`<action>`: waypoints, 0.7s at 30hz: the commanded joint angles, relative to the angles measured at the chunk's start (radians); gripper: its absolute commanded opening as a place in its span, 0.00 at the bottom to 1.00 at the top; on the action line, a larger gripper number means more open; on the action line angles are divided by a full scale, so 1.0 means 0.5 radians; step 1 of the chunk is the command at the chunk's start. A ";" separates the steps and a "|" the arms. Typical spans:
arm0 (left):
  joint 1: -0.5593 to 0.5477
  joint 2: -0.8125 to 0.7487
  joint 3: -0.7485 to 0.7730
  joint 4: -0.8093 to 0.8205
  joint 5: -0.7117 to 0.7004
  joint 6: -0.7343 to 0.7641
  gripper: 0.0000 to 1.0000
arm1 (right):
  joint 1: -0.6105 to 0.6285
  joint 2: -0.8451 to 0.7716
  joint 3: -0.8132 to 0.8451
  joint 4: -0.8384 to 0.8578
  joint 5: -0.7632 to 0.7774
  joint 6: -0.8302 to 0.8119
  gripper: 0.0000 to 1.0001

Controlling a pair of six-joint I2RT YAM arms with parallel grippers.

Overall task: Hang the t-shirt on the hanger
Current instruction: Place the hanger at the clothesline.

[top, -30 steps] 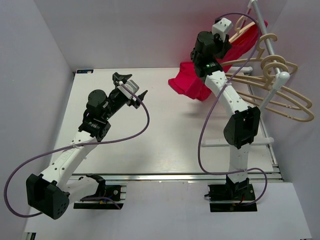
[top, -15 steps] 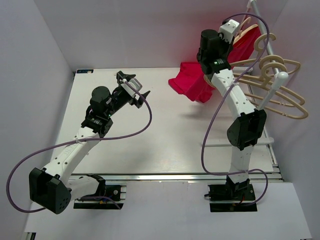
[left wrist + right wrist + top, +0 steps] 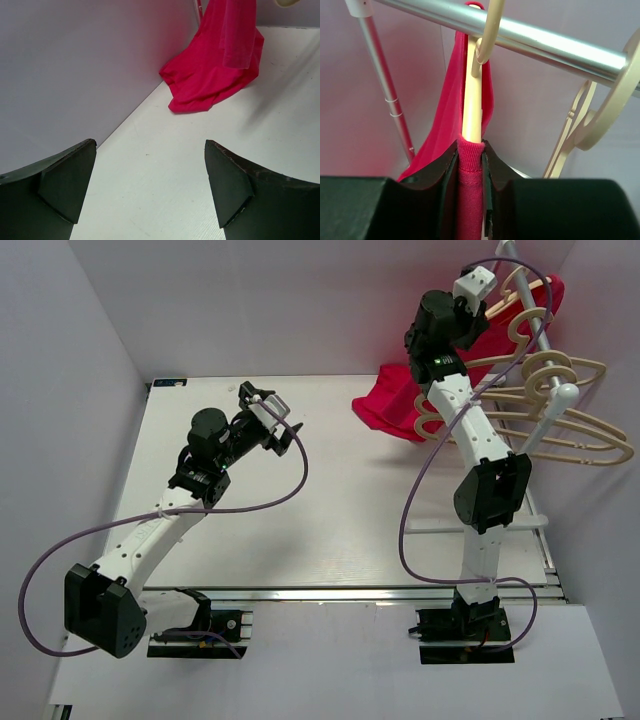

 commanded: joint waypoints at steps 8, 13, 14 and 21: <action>0.007 -0.010 0.050 -0.018 0.006 0.008 0.98 | -0.182 -0.034 0.130 -0.595 -0.202 0.721 0.00; 0.007 0.015 0.071 -0.043 0.006 0.002 0.98 | -0.256 -0.083 0.057 -0.928 -0.457 1.096 0.00; 0.007 0.018 0.075 -0.043 0.009 -0.001 0.98 | -0.256 -0.086 0.023 -0.937 -0.485 1.117 0.00; 0.007 0.039 0.081 -0.043 0.028 -0.014 0.98 | -0.244 -0.098 -0.060 -0.980 -0.635 1.164 0.11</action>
